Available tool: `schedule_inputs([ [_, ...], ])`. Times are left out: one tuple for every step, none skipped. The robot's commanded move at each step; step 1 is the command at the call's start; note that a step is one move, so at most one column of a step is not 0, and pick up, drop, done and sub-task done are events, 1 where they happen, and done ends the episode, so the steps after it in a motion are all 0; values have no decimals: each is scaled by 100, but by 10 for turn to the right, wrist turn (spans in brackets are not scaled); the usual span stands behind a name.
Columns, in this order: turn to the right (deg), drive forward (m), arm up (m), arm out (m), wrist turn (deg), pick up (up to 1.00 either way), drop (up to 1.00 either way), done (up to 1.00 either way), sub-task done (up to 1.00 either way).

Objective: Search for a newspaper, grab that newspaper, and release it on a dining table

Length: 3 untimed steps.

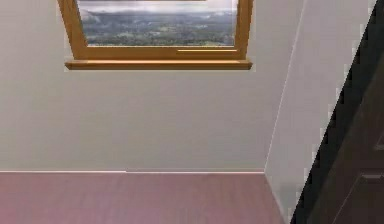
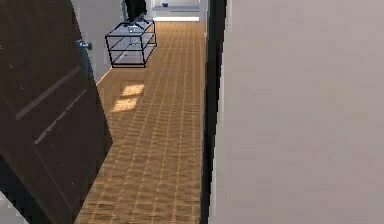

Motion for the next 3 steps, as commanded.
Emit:
schedule_inputs([
  [0, 15, 0, 0, 0, 0, 0, 0, 0],
  [0, 35, 0, 0, 0, 0, 0, 0, 0],
  [450, 0, 0, 0, 0, 0, 0, 0, 0],
])
